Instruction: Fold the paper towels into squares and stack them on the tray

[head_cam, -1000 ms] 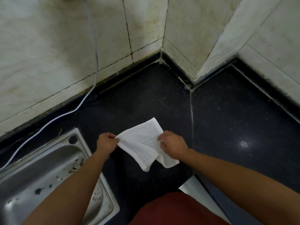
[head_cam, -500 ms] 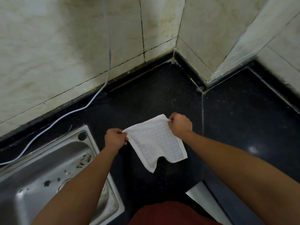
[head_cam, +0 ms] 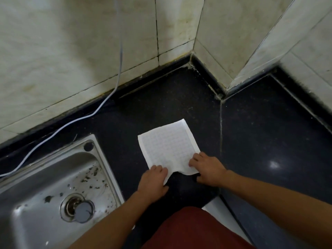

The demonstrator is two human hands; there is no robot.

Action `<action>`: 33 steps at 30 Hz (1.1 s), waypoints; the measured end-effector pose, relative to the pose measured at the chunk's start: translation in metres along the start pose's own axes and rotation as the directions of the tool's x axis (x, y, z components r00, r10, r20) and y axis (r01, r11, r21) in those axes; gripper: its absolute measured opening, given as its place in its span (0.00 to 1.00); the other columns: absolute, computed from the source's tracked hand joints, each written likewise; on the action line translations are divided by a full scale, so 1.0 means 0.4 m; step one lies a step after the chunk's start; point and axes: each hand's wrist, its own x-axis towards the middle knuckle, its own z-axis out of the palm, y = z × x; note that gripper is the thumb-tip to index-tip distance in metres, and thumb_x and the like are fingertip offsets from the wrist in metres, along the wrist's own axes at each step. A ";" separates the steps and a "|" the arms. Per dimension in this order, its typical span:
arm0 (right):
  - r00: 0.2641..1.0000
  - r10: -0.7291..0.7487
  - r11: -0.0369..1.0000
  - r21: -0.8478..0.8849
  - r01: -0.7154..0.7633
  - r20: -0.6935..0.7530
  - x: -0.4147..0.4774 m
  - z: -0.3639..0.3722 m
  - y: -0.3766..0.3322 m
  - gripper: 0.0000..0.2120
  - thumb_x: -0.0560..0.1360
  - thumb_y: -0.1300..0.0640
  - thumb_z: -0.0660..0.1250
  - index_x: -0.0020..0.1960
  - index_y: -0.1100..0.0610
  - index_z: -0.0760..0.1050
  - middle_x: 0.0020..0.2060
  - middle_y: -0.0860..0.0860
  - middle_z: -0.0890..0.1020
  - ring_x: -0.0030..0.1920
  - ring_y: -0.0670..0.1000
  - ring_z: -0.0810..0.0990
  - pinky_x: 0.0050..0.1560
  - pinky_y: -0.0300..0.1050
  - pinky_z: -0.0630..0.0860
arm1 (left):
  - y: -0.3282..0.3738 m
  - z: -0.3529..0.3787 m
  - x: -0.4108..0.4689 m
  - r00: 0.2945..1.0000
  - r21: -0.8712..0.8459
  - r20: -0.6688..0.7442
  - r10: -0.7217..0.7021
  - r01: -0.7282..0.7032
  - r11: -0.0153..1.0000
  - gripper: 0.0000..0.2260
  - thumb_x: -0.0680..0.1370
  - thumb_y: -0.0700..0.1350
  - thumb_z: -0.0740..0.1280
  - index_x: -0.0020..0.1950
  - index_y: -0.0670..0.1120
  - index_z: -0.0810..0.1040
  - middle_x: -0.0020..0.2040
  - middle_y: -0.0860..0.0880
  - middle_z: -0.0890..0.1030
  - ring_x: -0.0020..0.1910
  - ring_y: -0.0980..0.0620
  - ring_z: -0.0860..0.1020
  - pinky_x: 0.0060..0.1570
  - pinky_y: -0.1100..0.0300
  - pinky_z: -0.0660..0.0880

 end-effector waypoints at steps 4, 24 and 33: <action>0.994 0.012 0.981 -0.190 -0.033 -0.110 -0.010 0.045 -0.007 0.20 0.53 0.59 0.78 0.43 0.56 0.77 0.37 0.52 0.78 0.36 0.54 0.78 0.22 0.42 0.62 | -0.002 0.039 -0.019 0.998 0.120 -0.064 0.011 -0.003 0.993 0.17 0.57 0.39 0.75 0.42 0.46 0.75 0.38 0.49 0.76 0.35 0.50 0.76 0.28 0.59 0.69; 0.979 0.118 0.923 0.383 -0.046 -0.166 -0.104 0.040 0.040 0.06 0.74 0.53 0.66 0.50 0.46 0.78 0.45 0.42 0.80 0.46 0.44 0.78 0.46 0.40 0.72 | -0.038 0.032 -0.137 0.972 -0.401 -0.130 -0.197 0.130 0.907 0.05 0.72 0.42 0.68 0.39 0.50 0.75 0.38 0.53 0.78 0.37 0.56 0.76 0.37 0.59 0.72; 0.897 0.417 0.695 0.688 -0.211 -0.146 0.088 -0.099 0.082 0.14 0.71 0.54 0.73 0.31 0.50 0.71 0.30 0.46 0.75 0.36 0.49 0.74 0.37 0.42 0.67 | -0.144 -0.071 0.005 0.846 -0.765 0.030 -0.532 0.362 0.533 0.11 0.76 0.42 0.70 0.36 0.38 0.78 0.33 0.43 0.77 0.34 0.49 0.76 0.35 0.57 0.73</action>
